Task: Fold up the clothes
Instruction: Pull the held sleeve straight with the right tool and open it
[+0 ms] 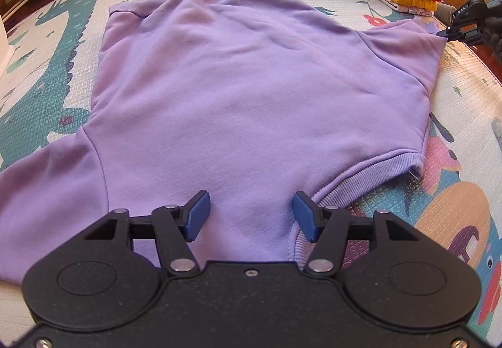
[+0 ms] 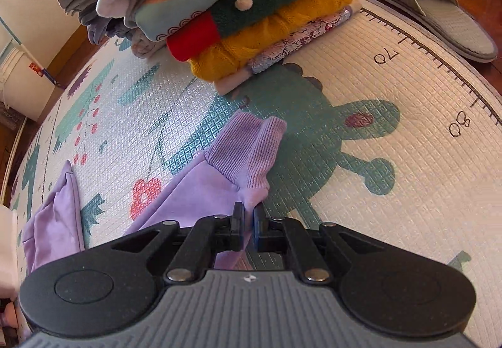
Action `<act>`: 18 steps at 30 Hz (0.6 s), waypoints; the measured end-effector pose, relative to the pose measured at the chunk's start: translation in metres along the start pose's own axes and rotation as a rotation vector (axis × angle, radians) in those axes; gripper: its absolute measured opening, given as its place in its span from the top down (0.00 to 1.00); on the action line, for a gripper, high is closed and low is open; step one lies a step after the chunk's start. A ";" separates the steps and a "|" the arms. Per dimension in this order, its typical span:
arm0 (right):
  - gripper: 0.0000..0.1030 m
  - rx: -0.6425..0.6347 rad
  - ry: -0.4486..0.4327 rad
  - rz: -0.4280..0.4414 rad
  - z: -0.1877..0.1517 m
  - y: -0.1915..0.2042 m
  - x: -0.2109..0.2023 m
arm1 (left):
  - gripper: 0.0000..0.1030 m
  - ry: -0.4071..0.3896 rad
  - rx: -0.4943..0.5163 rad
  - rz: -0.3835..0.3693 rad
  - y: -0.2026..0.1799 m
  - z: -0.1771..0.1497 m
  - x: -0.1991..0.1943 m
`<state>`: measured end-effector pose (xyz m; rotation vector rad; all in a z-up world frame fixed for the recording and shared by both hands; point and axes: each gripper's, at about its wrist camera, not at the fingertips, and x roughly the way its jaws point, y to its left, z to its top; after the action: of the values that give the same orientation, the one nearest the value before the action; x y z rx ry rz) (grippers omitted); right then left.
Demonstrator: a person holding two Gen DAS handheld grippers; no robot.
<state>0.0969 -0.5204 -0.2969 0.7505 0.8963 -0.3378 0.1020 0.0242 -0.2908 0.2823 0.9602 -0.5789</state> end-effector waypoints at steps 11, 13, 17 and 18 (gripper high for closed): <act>0.95 -0.068 -0.043 -0.022 0.027 -0.003 0.020 | 0.36 0.010 0.005 -0.004 0.000 0.000 0.003; 0.95 -0.109 -0.069 -0.051 0.031 -0.002 0.019 | 0.35 0.011 0.009 -0.005 0.000 0.000 0.003; 0.88 -0.160 -0.055 -0.083 0.041 -0.011 0.026 | 0.28 0.019 0.035 -0.004 -0.004 -0.001 0.005; 0.83 -0.184 -0.069 -0.097 0.042 -0.009 0.023 | 0.26 0.021 0.054 0.000 -0.006 -0.002 0.005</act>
<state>0.1294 -0.5558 -0.3031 0.5246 0.8865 -0.3594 0.0990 0.0183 -0.2965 0.3374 0.9655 -0.6035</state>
